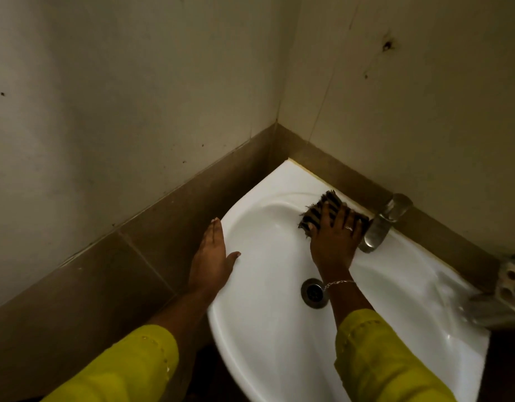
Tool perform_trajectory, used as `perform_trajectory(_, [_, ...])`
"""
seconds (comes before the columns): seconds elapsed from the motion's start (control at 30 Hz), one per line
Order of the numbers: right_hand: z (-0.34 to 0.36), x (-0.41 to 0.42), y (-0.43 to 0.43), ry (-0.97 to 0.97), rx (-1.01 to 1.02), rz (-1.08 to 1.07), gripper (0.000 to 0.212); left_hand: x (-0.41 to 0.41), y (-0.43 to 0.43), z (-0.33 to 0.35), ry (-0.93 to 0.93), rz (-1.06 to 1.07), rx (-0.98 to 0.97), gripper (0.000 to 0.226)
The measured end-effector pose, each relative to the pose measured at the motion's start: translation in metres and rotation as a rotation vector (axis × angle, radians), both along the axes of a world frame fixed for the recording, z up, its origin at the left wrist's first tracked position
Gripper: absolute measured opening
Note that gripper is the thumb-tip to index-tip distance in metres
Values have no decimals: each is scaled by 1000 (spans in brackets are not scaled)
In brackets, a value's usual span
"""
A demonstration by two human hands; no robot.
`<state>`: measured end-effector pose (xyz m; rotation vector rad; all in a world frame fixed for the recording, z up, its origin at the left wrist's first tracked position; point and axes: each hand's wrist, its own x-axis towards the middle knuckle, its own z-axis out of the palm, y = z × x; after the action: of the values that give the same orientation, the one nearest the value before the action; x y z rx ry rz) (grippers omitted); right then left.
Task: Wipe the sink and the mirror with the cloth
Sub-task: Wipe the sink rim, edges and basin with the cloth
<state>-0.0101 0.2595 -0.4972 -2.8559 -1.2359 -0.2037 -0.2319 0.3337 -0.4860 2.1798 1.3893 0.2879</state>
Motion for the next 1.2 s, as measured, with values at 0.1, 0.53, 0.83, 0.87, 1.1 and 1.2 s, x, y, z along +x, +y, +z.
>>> perform_trajectory(0.1, [4, 4, 13, 47, -2, 23, 61, 0, 0, 0, -5, 4, 0, 77])
perform_trajectory(0.53, [13, 5, 94, 59, 52, 224, 61, 1, 1, -1, -8, 15, -7, 73])
perform_trajectory(0.83, [17, -31, 113, 177, 95, 427, 70, 1, 0, 0, -11, 7, -12, 74])
perform_trajectory(0.87, [16, -42, 113, 195, 115, 480, 71, 1, 0, 0, -10, 6, -10, 74])
perform_trajectory(1.1, [7, -89, 110, 290, 146, 714, 56, 2, 0, 1, -29, 46, -40, 74])
perform_trajectory(1.2, [12, -60, 118, 257, 131, 667, 64, 1, -1, 0, 5, 35, -48, 75])
